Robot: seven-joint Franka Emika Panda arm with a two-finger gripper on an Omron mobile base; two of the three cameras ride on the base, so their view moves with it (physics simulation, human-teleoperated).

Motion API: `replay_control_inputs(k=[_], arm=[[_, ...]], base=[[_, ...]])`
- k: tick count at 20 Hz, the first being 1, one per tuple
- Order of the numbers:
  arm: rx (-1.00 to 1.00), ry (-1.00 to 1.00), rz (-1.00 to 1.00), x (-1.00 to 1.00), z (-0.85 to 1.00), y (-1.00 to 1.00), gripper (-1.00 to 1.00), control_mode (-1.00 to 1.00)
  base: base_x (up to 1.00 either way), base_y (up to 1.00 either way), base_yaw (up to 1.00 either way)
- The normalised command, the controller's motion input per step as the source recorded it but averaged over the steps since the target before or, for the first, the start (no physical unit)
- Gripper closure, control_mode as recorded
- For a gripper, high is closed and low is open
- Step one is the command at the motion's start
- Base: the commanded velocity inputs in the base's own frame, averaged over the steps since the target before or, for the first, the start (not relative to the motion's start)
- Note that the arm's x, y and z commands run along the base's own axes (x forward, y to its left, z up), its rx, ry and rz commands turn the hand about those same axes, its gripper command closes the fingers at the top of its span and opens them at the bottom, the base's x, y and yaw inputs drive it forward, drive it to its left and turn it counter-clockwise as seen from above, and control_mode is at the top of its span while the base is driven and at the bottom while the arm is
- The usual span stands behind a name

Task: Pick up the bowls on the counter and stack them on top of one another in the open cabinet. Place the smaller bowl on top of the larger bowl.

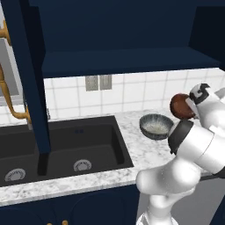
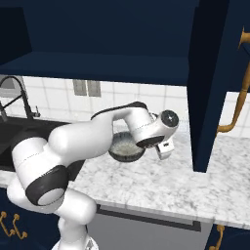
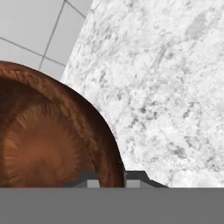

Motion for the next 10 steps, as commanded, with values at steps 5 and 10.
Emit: replay_control_inputs(k=[5,10], arm=[[-0.04,0.27,0.04,0.0,0.51,0.71,1.0,-1.0],[-0.07,0.13,0.11,0.0,-0.04,0.6,1.0,-1.0]], base=[[0.0,0.0,0.0],[0.0,0.0,0.0]])
